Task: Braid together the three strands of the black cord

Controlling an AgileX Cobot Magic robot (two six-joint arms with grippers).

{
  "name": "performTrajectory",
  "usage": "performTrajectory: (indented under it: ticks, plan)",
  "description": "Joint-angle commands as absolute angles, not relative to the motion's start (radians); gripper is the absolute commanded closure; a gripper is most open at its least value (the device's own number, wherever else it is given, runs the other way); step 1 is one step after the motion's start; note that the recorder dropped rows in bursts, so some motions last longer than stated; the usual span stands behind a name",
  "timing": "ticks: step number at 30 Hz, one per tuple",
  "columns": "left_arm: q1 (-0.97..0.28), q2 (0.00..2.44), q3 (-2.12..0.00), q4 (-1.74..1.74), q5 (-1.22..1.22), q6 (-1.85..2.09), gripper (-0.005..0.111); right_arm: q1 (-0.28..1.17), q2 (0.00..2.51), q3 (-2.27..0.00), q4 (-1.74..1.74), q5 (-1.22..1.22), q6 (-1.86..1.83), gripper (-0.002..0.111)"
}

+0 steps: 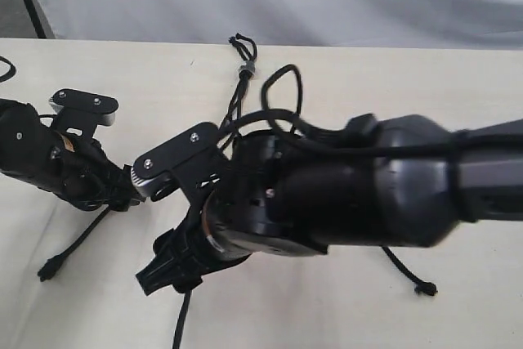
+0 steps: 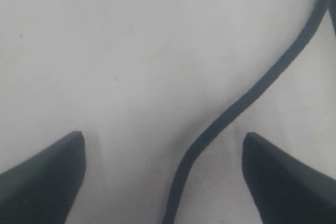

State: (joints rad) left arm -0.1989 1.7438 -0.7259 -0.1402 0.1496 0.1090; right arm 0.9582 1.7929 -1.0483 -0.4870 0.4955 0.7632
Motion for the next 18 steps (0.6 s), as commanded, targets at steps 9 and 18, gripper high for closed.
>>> performTrajectory:
  ticks: [9, 18]
  plan:
    - [-0.195, 1.745, -0.723, -0.145, 0.147, 0.095, 0.031, 0.957, 2.013, -1.216, -0.214, 0.589, 0.6, 0.037]
    - [-0.195, 1.745, -0.723, -0.145, 0.16, 0.095, 0.031, 0.956, 1.997, -1.221, -0.19, 0.697, 0.551, 0.108]
